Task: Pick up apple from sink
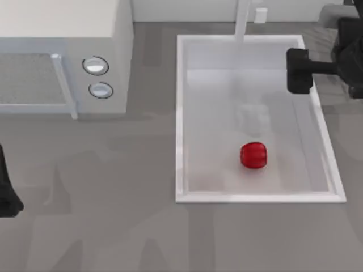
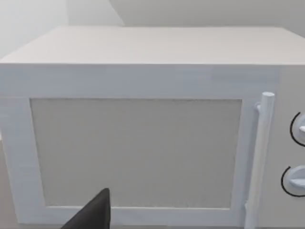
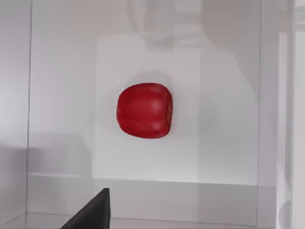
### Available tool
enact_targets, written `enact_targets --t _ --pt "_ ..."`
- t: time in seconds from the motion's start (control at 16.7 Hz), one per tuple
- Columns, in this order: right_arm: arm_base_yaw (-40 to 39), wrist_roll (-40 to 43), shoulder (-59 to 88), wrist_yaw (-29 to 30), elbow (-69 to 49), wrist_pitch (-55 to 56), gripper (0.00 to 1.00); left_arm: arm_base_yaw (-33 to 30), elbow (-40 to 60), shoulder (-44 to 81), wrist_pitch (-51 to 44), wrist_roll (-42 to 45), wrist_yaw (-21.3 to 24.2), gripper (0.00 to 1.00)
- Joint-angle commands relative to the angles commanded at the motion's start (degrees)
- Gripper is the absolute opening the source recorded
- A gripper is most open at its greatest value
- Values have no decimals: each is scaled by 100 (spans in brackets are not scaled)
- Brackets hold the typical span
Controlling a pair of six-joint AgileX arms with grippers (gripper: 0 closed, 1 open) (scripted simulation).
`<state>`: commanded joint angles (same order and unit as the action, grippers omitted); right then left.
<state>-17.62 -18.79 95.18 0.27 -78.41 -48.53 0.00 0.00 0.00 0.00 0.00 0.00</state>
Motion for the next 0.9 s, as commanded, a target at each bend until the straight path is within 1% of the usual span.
enact_targets --t 0.24,0.48,0.66,0.9 --pt "-357 -361 1882 -1 -1550 -963 100 0 0 0 0 0 0 100" --pt "-600 -602 3157 -3 -2597 -1615 100 0 0 0 0 0 0 100" --pt "-679 -679 3567 -4 -2934 -1825 100 0 0 0 0 0 0 100" --pt "-682 -682 3583 -4 -2947 -1833 100 0 0 0 0 0 0 100"
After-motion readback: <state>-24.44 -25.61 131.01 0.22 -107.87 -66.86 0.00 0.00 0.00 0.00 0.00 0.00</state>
